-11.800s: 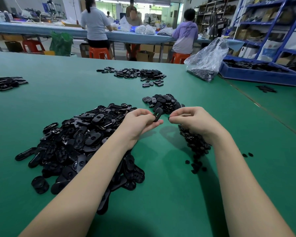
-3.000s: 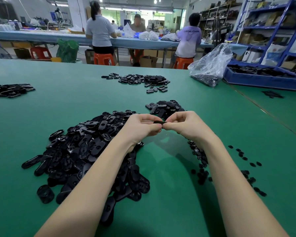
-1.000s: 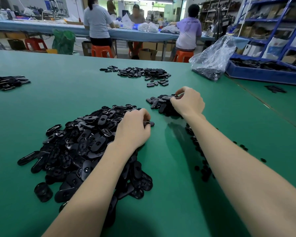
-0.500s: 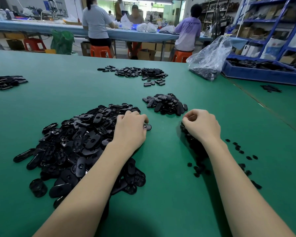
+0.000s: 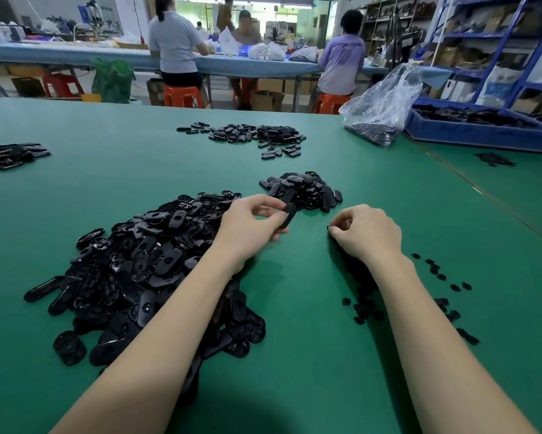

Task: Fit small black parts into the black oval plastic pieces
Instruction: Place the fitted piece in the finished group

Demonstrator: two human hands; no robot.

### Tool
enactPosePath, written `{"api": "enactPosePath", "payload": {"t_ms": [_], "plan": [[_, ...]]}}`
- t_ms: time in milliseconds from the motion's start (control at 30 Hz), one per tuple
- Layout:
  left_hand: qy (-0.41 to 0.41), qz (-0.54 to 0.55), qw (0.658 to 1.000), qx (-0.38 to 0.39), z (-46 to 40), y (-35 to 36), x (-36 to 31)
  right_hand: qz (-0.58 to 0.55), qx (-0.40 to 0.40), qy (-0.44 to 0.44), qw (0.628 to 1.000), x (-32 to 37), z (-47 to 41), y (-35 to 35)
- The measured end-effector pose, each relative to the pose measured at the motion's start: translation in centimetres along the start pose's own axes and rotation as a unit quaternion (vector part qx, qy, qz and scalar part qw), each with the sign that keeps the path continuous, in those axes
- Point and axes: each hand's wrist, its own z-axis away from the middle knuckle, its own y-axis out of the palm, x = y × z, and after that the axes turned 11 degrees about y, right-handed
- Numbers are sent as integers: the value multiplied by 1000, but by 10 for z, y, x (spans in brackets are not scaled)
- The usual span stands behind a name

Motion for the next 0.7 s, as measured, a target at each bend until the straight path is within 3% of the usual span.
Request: {"api": "enactPosePath", "payload": {"t_ms": [67, 133, 233, 300, 500, 700], "plan": [[-38, 91, 995, -10, 0, 2, -2, -1, -9, -16, 1000, 1, 2, 0], [-51, 128, 990, -16, 0, 2, -2, -101, -5, -15, 995, 3, 1, -3], [-57, 125, 990, -13, 0, 2, -2, -316, 41, -24, 948, 11, 2, -15], [-55, 112, 992, -13, -1, 2, -2, -379, 86, -40, 920, 16, 6, -22], [-27, 98, 995, -9, 0, 2, -4, -392, 199, -67, 896, 22, 16, -24], [-31, 137, 990, 2, 0, 1, -5, -406, 220, -52, 885, 21, 15, -21]]}}
